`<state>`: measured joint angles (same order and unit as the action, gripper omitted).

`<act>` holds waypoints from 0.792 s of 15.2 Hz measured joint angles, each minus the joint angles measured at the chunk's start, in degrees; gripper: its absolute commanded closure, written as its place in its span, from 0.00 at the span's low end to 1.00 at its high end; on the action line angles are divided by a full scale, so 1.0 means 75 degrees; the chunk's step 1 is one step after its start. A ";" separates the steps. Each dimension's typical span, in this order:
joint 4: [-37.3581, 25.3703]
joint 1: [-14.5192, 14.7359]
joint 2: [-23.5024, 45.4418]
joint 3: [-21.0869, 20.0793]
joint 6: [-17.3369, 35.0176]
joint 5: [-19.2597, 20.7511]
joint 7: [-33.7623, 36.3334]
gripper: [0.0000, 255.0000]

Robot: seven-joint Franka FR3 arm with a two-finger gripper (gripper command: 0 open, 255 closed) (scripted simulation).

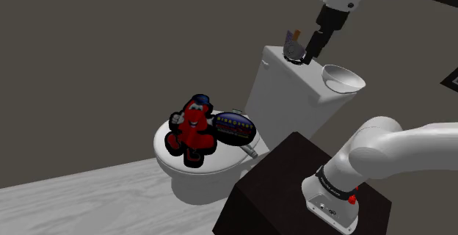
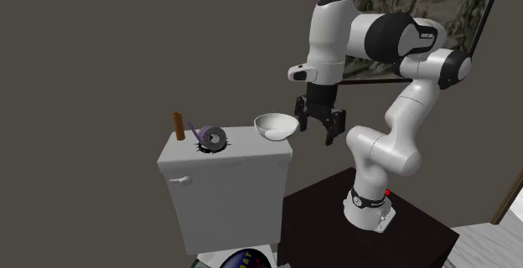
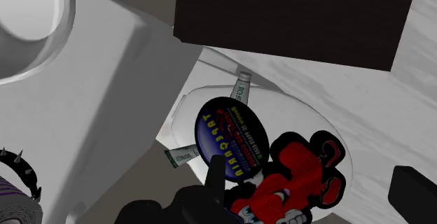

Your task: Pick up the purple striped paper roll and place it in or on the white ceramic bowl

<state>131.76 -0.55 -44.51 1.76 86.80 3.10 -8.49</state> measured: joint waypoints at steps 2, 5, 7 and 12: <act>0.0065 -0.0032 0.0074 -0.0035 0.0145 0.0109 0.0021 0.00; 0.0354 -0.0212 0.0324 -0.0264 0.0754 0.0696 0.0209 0.00; 0.0504 -0.0360 0.0682 -0.0460 0.1295 0.1157 0.0441 0.00; 0.0773 -0.0852 0.1545 -0.0902 0.2467 0.2508 0.1184 0.00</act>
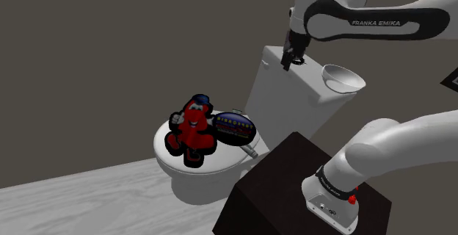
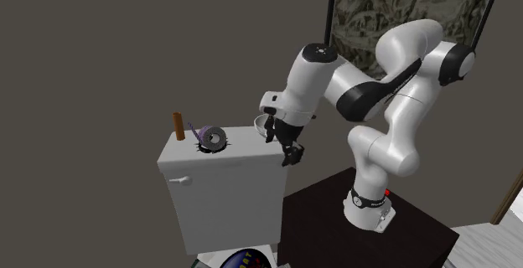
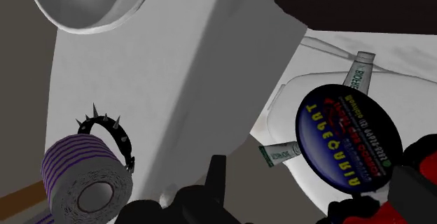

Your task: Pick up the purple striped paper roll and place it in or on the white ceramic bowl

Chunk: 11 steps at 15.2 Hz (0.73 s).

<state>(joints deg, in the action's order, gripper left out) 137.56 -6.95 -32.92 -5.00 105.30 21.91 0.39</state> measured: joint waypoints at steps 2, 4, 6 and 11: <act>-0.0018 -0.0256 0.0427 -0.0151 0.0397 0.0627 0.0358 0.00; -0.0065 -0.0508 0.0873 -0.0325 0.0725 0.1286 0.0801 0.00; -0.0155 -0.0779 0.1351 -0.0472 0.1013 0.2007 0.1286 0.00; -0.0694 -0.1385 0.2590 -0.0765 0.1240 0.3926 0.2569 0.00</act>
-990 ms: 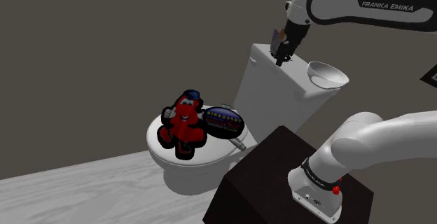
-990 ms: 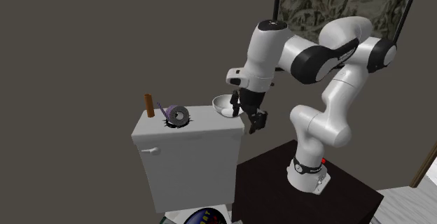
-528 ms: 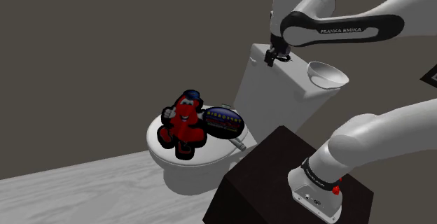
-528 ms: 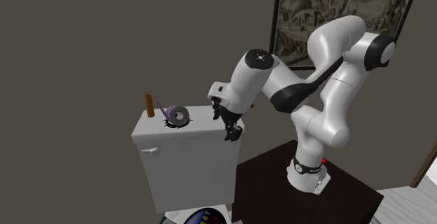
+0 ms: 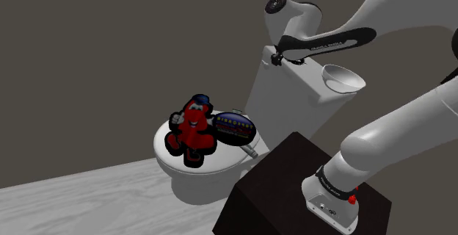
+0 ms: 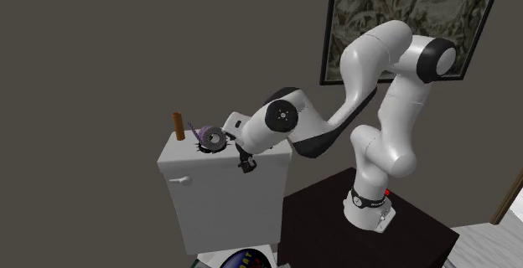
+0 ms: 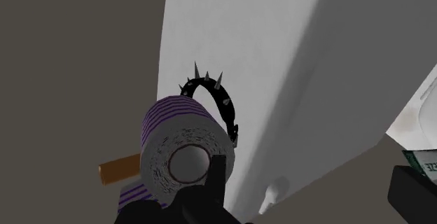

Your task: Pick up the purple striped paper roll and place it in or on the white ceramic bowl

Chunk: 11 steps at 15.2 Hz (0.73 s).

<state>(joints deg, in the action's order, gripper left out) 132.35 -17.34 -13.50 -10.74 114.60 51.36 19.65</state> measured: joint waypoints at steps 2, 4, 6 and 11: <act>-0.0338 -0.0167 0.0527 -0.0084 -0.0114 0.0770 0.0499 0.00; -0.0669 -0.0321 0.1089 -0.0094 -0.0219 0.1567 0.1005 0.00; -0.1048 -0.0396 0.1621 -0.0099 -0.0460 0.2301 0.1455 0.00; -0.1756 -0.0523 0.2422 0.0044 -0.0858 0.3492 0.1972 0.00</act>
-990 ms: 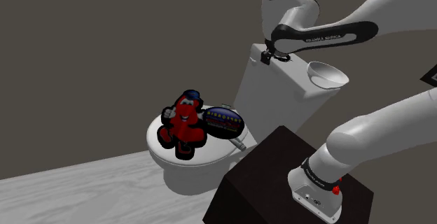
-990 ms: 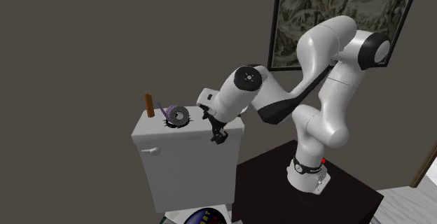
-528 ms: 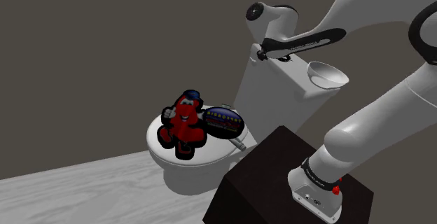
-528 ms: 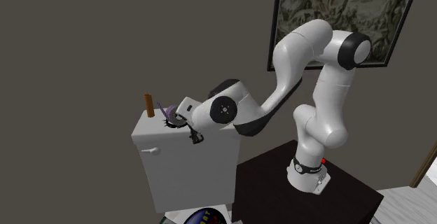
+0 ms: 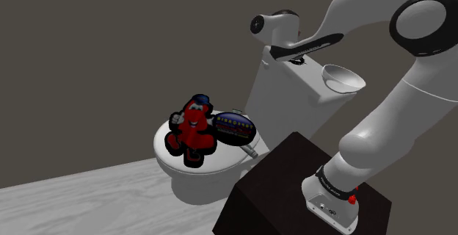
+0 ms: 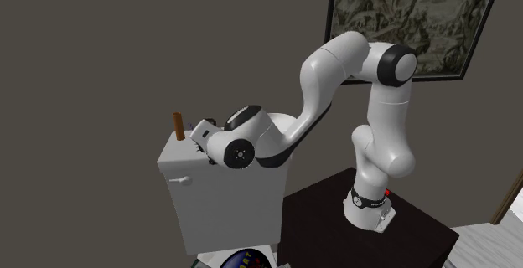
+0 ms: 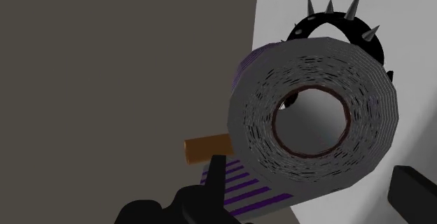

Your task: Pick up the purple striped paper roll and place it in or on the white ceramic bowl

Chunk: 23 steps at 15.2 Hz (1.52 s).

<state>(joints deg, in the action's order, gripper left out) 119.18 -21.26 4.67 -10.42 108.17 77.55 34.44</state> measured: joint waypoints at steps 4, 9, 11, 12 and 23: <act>-0.0093 -0.0157 0.0224 0.0156 0.0236 0.0280 0.0109 0.00; -0.0117 -0.0252 0.0313 0.0245 0.0393 0.0406 0.0149 0.00; -0.0120 -0.0255 0.0315 0.0247 0.0397 0.0409 0.0148 0.00; -0.0121 -0.0255 0.0316 0.0248 0.0398 0.0410 0.0148 0.00; -0.0121 -0.0254 0.0314 0.0246 0.0399 0.0411 0.0148 1.00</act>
<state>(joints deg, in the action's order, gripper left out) 118.27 -23.17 7.02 -8.57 111.16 80.63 35.55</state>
